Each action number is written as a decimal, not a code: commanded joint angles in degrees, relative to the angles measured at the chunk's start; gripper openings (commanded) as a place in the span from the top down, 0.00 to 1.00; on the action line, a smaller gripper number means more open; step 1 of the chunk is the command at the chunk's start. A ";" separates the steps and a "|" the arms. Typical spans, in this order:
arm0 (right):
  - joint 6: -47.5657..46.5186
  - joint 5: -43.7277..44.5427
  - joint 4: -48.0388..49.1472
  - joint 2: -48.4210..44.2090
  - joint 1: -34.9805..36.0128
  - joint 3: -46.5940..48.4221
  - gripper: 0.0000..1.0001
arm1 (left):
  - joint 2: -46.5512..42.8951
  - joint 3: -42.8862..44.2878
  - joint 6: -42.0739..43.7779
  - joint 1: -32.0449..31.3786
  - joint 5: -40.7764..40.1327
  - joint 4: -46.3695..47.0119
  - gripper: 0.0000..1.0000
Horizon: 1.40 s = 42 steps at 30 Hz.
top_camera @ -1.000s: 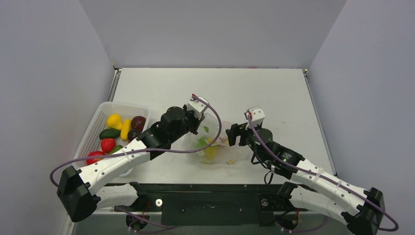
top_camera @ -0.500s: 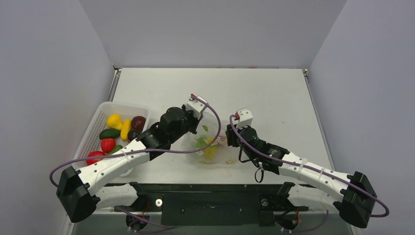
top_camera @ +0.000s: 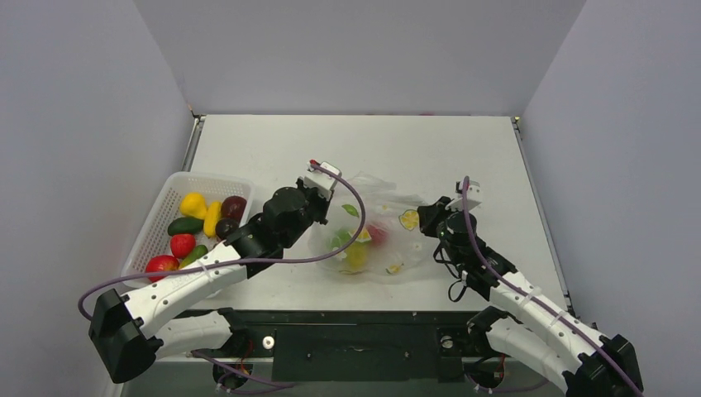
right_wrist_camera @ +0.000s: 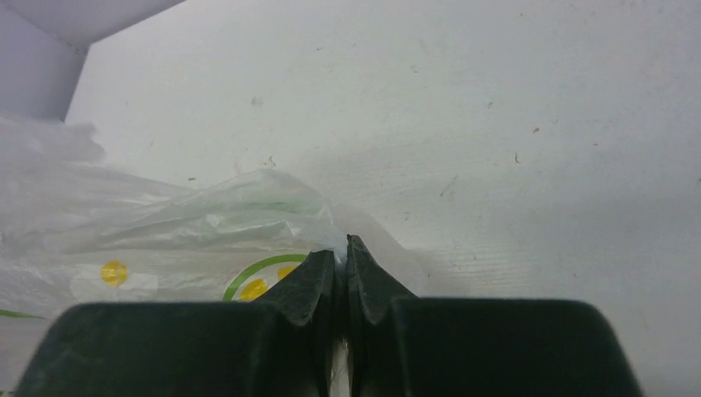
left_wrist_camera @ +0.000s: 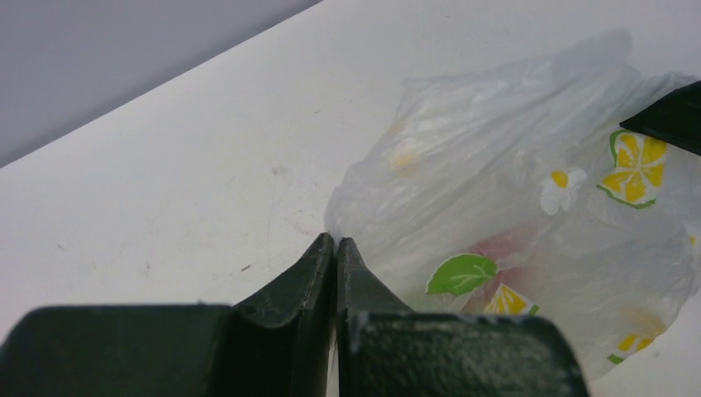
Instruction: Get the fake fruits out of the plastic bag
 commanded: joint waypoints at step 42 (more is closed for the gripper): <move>-3.99 -18.79 -1.32 3.47 -2.16 3.13 1.00 | 9.68 5.37 9.28 -2.47 6.55 0.37 0.10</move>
